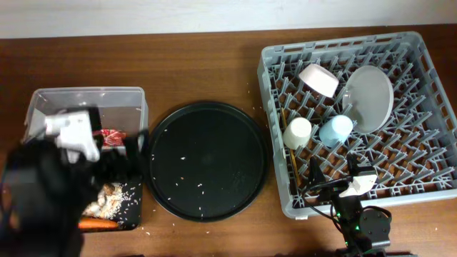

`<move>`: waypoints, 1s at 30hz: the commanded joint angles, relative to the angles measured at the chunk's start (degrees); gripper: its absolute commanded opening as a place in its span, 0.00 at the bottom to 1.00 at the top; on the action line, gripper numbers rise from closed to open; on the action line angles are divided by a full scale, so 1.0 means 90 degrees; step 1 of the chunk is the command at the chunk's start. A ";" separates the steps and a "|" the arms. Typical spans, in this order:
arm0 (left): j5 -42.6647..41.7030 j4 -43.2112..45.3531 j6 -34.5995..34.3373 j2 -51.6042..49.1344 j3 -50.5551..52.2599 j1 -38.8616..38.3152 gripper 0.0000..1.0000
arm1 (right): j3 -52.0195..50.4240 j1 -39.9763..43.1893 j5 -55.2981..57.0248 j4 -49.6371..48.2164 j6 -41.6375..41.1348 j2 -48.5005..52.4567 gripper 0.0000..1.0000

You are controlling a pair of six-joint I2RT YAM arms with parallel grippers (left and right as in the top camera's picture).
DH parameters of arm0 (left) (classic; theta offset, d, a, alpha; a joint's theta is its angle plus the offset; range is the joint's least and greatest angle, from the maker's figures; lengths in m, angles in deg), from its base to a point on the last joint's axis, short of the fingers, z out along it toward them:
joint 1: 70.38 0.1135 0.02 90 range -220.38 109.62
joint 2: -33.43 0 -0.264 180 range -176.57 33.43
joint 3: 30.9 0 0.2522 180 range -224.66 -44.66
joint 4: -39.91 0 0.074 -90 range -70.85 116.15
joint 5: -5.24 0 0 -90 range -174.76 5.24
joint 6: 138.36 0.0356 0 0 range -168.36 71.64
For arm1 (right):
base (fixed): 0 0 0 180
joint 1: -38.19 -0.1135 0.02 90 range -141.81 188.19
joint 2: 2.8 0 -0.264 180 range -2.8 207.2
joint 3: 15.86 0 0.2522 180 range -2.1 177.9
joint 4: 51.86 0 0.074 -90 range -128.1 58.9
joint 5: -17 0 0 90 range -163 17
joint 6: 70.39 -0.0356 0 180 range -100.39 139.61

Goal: Sort waste into correct bins and load items into the dishwasher rack

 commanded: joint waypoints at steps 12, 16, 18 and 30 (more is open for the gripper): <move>0.0809 0.5391 0.0078 0.5153 0.7057 -0.0908 0.99 | -0.0032 0.0029 0.0010 0.0027 -0.0022 -0.0044 0.99; 0.0835 0.6154 0.0087 0.5421 0.8133 -0.0908 0.99 | -0.0032 0.0029 0.0010 0.0027 -0.0019 -0.0044 0.99; 0.1105 0.6135 0.0257 0.5418 0.8364 -0.0916 0.99 | -0.0032 0.0029 0.0010 0.0027 -0.0019 -0.0044 0.99; 0.1095 0.6132 0.1914 0.5421 0.8357 -0.0775 0.99 | -0.0032 0.0029 0.0010 0.0027 -0.0019 -0.0044 0.99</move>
